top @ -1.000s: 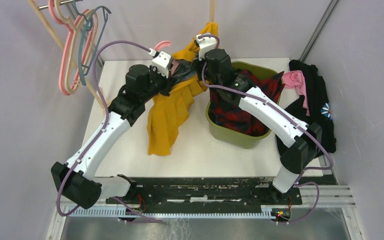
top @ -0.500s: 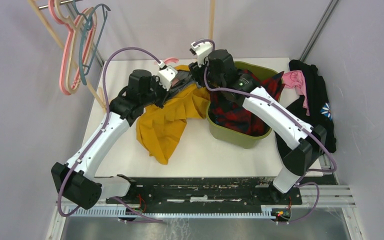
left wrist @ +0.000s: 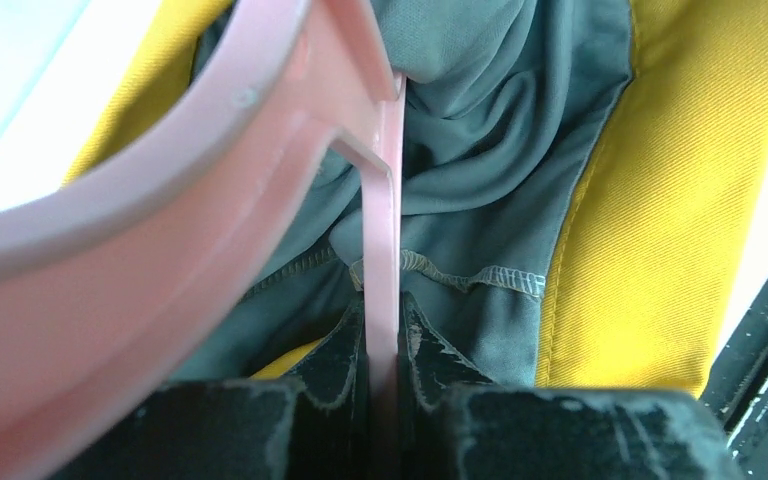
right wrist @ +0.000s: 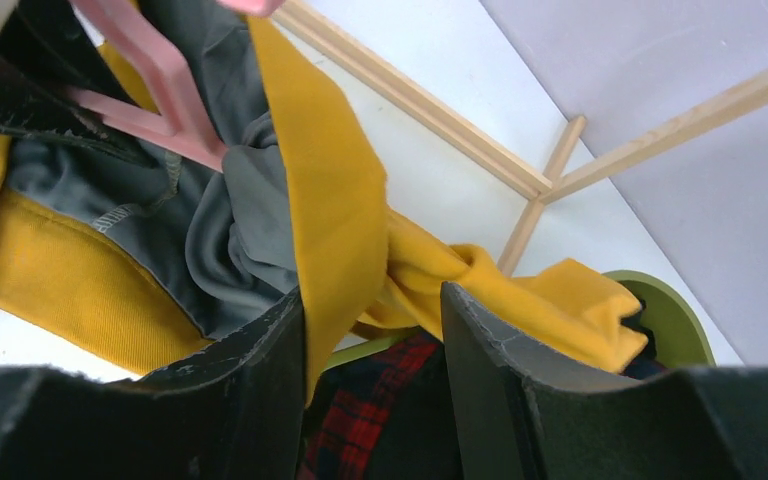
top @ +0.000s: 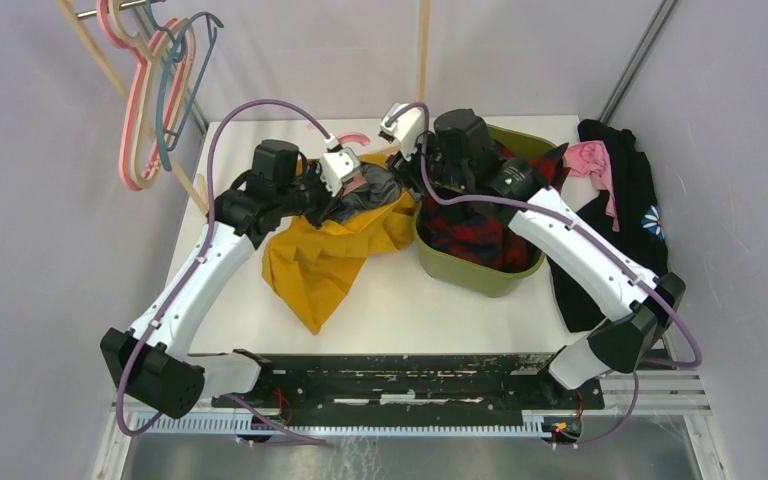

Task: Remove the skirt from the hanger

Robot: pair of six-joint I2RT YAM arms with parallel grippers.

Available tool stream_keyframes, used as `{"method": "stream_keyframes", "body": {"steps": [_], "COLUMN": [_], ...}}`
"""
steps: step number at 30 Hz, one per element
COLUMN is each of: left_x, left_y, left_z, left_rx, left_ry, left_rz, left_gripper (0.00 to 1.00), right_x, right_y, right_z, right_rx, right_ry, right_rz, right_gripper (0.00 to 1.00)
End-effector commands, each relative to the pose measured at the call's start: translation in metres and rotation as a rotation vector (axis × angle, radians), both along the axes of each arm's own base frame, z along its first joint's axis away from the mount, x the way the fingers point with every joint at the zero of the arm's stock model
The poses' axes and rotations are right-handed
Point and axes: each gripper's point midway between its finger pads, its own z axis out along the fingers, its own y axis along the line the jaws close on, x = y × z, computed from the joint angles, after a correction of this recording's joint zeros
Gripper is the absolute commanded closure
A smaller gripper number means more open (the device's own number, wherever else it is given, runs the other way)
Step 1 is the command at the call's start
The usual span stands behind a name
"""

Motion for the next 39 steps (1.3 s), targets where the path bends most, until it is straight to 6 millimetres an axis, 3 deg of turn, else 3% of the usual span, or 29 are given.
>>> {"method": "stream_keyframes", "body": {"steps": [1,4,12,19,23,25,28,29,34,39], "left_x": [-0.008,-0.008,-0.030,-0.040,-0.045,-0.048,-0.051,-0.049,-0.040,-0.031], "left_y": [-0.025,-0.029,-0.033,-0.027,-0.022,-0.019,-0.014,-0.011,0.005,0.016], "left_z": [0.060,0.067,0.099,0.120,0.126,0.132,0.137,0.137,0.135,0.131], "left_rx": [-0.125,-0.141,-0.229,-0.246,-0.247,-0.250,-0.239,-0.227,-0.155,-0.092], "left_ry": [-0.168,-0.176,-0.225,-0.293,-0.322,-0.342,-0.374,-0.381,-0.429,-0.465], "left_rz": [-0.164,-0.180,-0.225,-0.220,-0.207,-0.201,-0.183,-0.173,-0.099,-0.050], "left_gripper": [0.97,0.97,0.97,0.97,0.97,0.97,0.97,0.97,0.97,0.97], "right_x": [-0.013,-0.016,0.010,0.017,0.020,0.018,0.008,0.002,-0.048,-0.088], "right_y": [0.010,0.021,0.039,0.063,0.064,0.061,0.065,0.066,0.062,0.069], "right_z": [0.005,-0.007,-0.027,-0.069,-0.086,-0.100,-0.109,-0.109,-0.105,-0.071], "right_rx": [-0.025,-0.066,-0.147,-0.153,-0.187,-0.223,-0.202,-0.185,-0.140,-0.072], "right_ry": [-0.046,-0.049,-0.080,0.002,0.020,0.041,0.097,0.126,0.266,0.309], "right_rz": [0.124,0.184,0.196,0.241,0.235,0.251,0.277,0.285,0.392,0.514], "right_gripper": [0.45,0.45,0.40,0.39,0.40,0.47,0.95,0.99,0.99,0.99]}}
